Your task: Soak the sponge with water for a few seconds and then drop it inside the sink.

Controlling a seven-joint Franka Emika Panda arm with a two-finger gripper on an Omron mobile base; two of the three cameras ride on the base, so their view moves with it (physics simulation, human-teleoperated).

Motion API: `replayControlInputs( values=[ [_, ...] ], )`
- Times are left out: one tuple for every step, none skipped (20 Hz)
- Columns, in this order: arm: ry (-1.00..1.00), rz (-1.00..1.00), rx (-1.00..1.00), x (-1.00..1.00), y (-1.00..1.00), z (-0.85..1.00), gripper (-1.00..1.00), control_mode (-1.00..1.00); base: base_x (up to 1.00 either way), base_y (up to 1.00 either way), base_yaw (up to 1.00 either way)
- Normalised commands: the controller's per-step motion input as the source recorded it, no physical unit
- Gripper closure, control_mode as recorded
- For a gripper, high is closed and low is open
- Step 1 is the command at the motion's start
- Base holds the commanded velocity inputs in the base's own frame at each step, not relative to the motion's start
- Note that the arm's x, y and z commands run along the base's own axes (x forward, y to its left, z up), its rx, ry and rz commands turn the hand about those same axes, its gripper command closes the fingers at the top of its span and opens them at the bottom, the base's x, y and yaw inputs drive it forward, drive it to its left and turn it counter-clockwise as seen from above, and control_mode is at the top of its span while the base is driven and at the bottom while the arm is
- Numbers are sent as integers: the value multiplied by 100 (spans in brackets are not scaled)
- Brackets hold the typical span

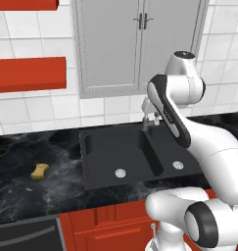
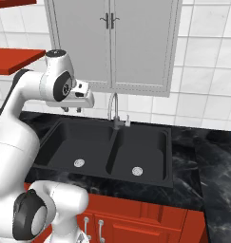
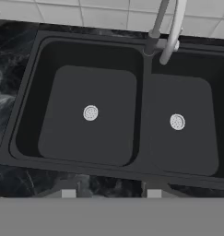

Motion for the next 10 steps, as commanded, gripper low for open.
replayControlInputs(
  values=[
    [0,0,0,4,0,0,-100,-100,0,0,0],
    [-5,0,0,1,0,-1,-100,-100,0,0,0],
    [-2,0,0,0,0,-7,-100,-100,0,0,0],
    [-4,0,0,0,-7,-9,-100,-100,0,0,0],
    [-11,0,0,0,-17,-8,-100,-100,0,0,0],
    [-14,0,0,0,-22,0,-100,-100,0,0,0],
    [-15,0,0,0,-28,0,-100,-100,0,0,0],
    [-15,0,0,-4,-36,0,-100,-100,0,0,0],
    [-16,0,0,-7,-39,4,-100,-100,0,0,0],
    [-15,0,0,-5,-41,9,-100,-100,0,0,0]
  ],
)
